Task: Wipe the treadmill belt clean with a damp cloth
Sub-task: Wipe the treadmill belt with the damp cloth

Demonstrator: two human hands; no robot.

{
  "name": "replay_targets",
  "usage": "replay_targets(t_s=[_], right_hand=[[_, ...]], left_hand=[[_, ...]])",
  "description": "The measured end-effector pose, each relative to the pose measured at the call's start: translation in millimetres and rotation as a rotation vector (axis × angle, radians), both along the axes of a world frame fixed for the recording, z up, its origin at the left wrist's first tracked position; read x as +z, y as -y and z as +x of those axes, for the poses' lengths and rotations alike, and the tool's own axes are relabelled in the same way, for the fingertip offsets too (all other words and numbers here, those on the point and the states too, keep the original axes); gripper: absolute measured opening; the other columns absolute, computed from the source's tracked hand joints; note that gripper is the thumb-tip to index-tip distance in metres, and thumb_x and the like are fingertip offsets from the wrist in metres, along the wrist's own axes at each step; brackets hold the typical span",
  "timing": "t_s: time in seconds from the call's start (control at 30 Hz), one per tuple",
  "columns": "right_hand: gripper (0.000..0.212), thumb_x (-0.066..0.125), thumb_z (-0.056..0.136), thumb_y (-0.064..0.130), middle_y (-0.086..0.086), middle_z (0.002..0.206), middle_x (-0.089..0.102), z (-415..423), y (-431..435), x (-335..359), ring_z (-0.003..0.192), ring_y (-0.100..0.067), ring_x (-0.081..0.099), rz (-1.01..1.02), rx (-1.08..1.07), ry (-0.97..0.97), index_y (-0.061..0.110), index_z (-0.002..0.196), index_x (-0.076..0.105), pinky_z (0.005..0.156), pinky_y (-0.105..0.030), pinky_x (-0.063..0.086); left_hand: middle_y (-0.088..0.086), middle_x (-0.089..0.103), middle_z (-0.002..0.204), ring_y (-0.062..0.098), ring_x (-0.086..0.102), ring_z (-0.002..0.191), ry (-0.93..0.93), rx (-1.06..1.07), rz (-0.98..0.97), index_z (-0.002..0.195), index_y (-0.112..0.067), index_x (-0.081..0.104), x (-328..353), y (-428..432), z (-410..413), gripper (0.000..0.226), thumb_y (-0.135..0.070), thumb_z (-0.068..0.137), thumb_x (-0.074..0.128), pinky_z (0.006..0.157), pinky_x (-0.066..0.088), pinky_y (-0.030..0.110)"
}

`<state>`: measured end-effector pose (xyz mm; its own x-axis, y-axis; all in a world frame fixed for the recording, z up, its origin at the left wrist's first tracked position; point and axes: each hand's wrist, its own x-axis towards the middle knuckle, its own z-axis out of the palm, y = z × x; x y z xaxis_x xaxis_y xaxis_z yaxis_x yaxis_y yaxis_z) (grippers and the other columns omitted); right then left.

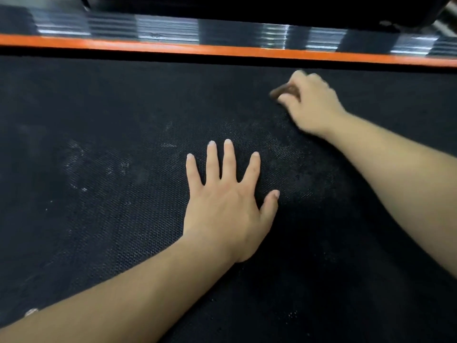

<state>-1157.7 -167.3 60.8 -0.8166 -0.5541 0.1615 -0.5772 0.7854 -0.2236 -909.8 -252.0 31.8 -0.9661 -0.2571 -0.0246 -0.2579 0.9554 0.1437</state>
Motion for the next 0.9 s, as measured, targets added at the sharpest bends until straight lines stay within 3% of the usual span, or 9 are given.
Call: replay_targets(t_s=[0.07, 0.13, 0.27, 0.33, 0.43, 0.5, 0.7, 0.83, 0.9], right_hand=[[0.036, 0.05, 0.099, 0.046, -0.018, 0.128, 0.051, -36, 5, 5, 0.116, -0.042, 0.051, -0.015, -0.23, 0.018, 0.019, 0.124, 0.048, 0.097, -0.048, 0.04], [0.039, 0.049, 0.1, 0.045, -0.018, 0.133, 0.048, -39, 20, 1, 0.12, -0.042, 0.049, 0.02, -0.303, -0.006, 0.018, 0.128, 0.047, 0.098, -0.049, 0.038], [0.034, 0.051, 0.098, 0.046, -0.013, 0.122, 0.053, -10, 42, -11, 0.11, -0.036, 0.053, -0.029, 0.041, -0.01, 0.02, 0.119, 0.051, 0.096, -0.049, 0.042], [0.035, 0.052, 0.097, 0.048, -0.014, 0.123, 0.055, -27, 35, -9, 0.112, -0.036, 0.054, -0.013, 0.047, 0.004, 0.02, 0.118, 0.052, 0.097, -0.049, 0.043], [0.042, 0.049, 0.099, 0.047, -0.021, 0.135, 0.05, -75, 18, 0, 0.124, -0.043, 0.048, 0.013, -0.33, -0.034, 0.019, 0.131, 0.046, 0.103, -0.05, 0.039], [0.042, 0.049, 0.101, 0.044, -0.021, 0.138, 0.047, -82, 16, 2, 0.127, -0.043, 0.046, 0.023, -0.436, -0.006, 0.019, 0.134, 0.043, 0.103, -0.049, 0.036], [0.033, 0.052, 0.098, 0.047, -0.013, 0.12, 0.054, -51, 3, -8, 0.105, -0.034, 0.053, -0.018, 0.0, 0.032, 0.021, 0.119, 0.051, 0.096, -0.047, 0.043], [0.038, 0.05, 0.1, 0.046, -0.023, 0.134, 0.05, -89, -22, 4, 0.122, -0.044, 0.049, 0.031, -0.352, -0.015, 0.019, 0.128, 0.047, 0.102, -0.05, 0.038], [0.039, 0.049, 0.101, 0.044, -0.022, 0.136, 0.048, -86, -21, 3, 0.124, -0.044, 0.047, 0.038, -0.356, 0.001, 0.019, 0.13, 0.046, 0.102, -0.05, 0.036]], left_hand=[[0.015, -0.01, 0.168, 0.037, -0.02, 0.152, -0.003, 0.001, -0.006, 0.161, -0.033, -0.003, 0, -1, 0, 0.075, -0.071, 0.096, 0.004, 0.119, -0.007, 0.064], [0.015, -0.008, 0.169, 0.037, -0.019, 0.153, -0.011, 0.002, -0.01, 0.161, -0.033, 0.0, 1, -1, 0, 0.076, -0.071, 0.096, 0.005, 0.119, -0.007, 0.064], [0.015, -0.01, 0.168, 0.036, -0.021, 0.153, -0.001, 0.002, -0.011, 0.161, -0.034, -0.003, 1, -1, 0, 0.077, -0.072, 0.095, 0.005, 0.119, -0.008, 0.063], [0.015, -0.008, 0.169, 0.036, -0.02, 0.153, -0.015, 0.005, -0.01, 0.161, -0.034, -0.001, 1, -1, 0, 0.077, -0.073, 0.095, 0.006, 0.12, -0.008, 0.063], [0.014, -0.004, 0.169, 0.036, -0.017, 0.154, -0.03, 0.017, -0.002, 0.161, -0.033, 0.005, 0, -2, 1, 0.077, -0.073, 0.095, 0.009, 0.12, -0.006, 0.063], [0.014, -0.007, 0.169, 0.035, -0.019, 0.153, -0.02, 0.008, -0.002, 0.161, -0.033, 0.002, 1, -2, 0, 0.077, -0.073, 0.095, 0.008, 0.12, -0.007, 0.063], [0.015, -0.001, 0.169, 0.036, -0.014, 0.154, -0.024, 0.019, -0.009, 0.161, -0.033, 0.008, 0, -2, -1, 0.077, -0.072, 0.095, 0.009, 0.12, -0.003, 0.064], [0.014, 0.001, 0.169, 0.035, -0.012, 0.155, -0.02, 0.024, -0.009, 0.161, -0.034, 0.009, 0, -4, 0, 0.077, -0.073, 0.095, 0.008, 0.121, -0.003, 0.062], [0.013, -0.001, 0.169, 0.034, -0.013, 0.155, -0.007, 0.022, -0.014, 0.161, -0.034, 0.007, 0, -3, 0, 0.078, -0.073, 0.094, 0.007, 0.121, -0.004, 0.062]])
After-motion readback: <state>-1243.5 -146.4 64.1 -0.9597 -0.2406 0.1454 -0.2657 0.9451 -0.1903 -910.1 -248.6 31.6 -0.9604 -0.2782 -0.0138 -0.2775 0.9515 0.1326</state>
